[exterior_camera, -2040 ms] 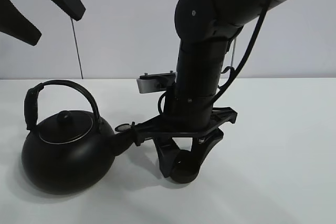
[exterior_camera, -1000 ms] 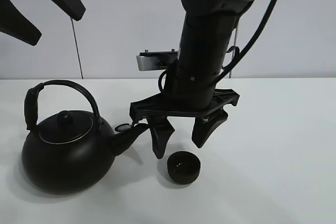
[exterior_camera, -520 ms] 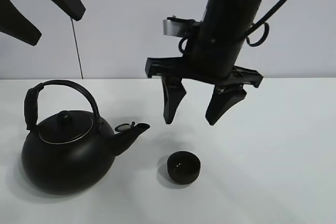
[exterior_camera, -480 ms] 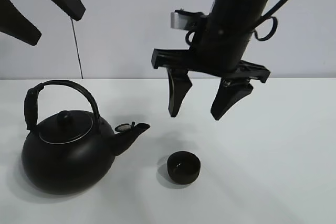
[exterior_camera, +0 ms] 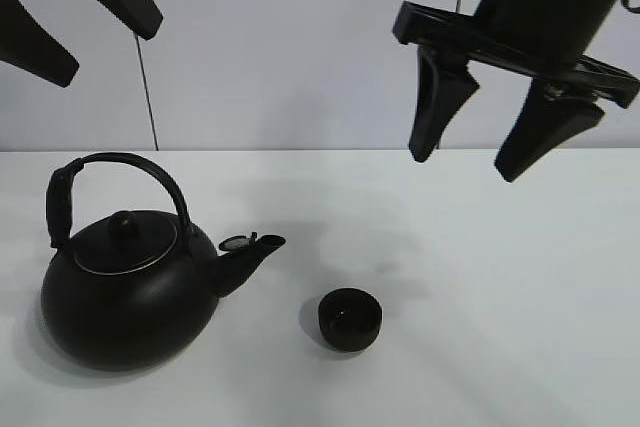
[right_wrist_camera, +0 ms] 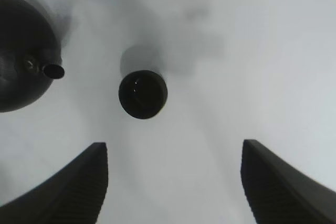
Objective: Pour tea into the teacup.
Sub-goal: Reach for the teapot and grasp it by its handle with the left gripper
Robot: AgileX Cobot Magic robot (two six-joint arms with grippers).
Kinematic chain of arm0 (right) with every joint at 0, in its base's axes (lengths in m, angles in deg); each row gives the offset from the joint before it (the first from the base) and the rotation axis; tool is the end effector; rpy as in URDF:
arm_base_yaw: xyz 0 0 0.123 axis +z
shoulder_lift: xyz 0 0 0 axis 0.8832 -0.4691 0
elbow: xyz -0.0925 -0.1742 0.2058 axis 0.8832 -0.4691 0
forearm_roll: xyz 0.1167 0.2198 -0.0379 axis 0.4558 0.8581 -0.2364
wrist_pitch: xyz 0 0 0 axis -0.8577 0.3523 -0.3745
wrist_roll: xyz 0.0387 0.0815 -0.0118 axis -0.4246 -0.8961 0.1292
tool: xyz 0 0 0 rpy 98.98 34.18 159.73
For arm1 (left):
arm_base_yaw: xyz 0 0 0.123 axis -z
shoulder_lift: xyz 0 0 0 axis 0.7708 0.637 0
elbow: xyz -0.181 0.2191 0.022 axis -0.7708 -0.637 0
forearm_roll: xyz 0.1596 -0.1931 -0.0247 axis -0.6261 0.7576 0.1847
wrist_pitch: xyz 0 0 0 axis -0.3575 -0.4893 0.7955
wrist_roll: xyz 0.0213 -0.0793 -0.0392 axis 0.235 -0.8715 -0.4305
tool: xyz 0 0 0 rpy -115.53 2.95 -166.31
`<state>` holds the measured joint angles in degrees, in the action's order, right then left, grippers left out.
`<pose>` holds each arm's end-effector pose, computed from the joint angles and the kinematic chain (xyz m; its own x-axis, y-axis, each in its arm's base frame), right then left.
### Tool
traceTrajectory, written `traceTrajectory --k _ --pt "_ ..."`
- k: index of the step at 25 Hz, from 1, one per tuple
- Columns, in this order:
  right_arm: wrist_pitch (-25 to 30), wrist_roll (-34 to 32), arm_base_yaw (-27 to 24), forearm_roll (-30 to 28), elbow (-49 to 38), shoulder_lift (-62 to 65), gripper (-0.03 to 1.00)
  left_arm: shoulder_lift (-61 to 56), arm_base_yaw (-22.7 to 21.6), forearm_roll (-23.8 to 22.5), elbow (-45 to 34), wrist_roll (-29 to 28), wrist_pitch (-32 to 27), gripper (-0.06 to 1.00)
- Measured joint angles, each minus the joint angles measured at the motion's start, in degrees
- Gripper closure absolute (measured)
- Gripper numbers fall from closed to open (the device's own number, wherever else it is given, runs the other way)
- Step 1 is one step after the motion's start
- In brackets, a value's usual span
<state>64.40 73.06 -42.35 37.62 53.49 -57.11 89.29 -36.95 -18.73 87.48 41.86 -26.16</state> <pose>0.3097 0.1318 0.2614 -0.9680 -0.1174 -0.2220 -0.1758 0.9481 0.2651 0.2894 -0.1129 0.3048 -0.8851 0.1197 -0.4497 0.3416 0.8234 -0.4531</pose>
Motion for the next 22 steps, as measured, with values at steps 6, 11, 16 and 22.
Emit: traceTrajectory --k 6,11,16,22 --pt "0.79 2.79 -3.87 1.10 -6.51 6.21 0.47 0.00 0.00 0.00 0.00 0.00 0.00 0.35" --pt "1.40 3.01 -3.87 2.02 -6.83 8.95 0.47 0.00 0.00 0.00 0.00 0.00 0.00 0.35" --pt "1.51 3.17 -3.87 2.06 -6.83 9.60 0.47 0.00 0.00 0.00 0.00 0.00 0.00 0.35" --pt "1.56 3.17 -3.87 2.64 -6.83 9.60 0.47 0.00 0.00 0.00 0.00 0.00 0.00 0.35"
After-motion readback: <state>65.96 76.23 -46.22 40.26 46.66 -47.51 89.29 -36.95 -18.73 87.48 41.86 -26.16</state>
